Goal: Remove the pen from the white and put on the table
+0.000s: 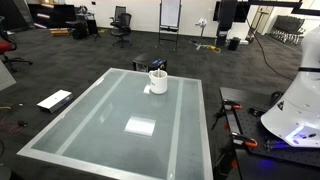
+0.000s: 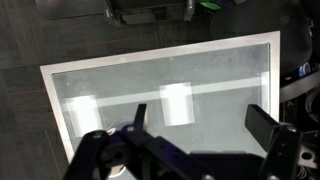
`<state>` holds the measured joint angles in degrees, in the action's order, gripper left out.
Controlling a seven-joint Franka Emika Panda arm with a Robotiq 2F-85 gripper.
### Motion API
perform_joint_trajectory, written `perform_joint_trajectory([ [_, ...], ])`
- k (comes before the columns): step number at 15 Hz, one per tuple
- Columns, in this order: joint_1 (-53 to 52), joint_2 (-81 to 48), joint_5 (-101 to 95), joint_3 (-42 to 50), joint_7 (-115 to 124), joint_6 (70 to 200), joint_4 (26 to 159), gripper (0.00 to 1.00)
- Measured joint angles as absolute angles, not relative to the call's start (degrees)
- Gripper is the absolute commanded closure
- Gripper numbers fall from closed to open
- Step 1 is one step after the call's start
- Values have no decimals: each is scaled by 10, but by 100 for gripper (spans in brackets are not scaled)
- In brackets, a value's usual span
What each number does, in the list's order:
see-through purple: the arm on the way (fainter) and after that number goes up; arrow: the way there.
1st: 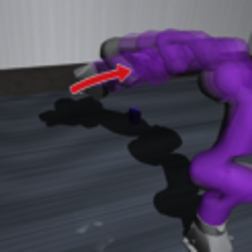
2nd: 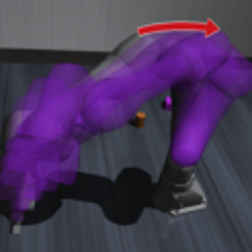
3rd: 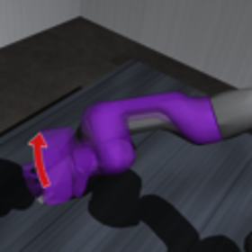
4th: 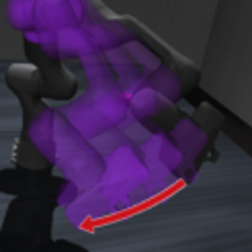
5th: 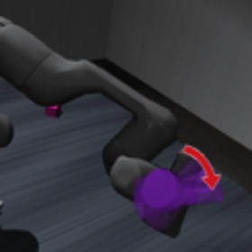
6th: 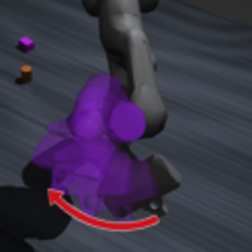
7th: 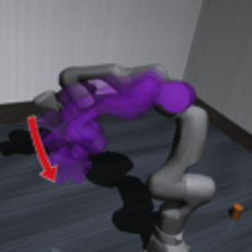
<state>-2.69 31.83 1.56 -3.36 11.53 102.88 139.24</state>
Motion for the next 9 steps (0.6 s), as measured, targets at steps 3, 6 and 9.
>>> perform_joint_trajectory([
  [3,-16,318,14,-34,140,1042,1392,0],
  [6,10,318,13,-31,168,1072,1392,0],
  [9,39,318,10,-29,197,1111,1393,0],
])
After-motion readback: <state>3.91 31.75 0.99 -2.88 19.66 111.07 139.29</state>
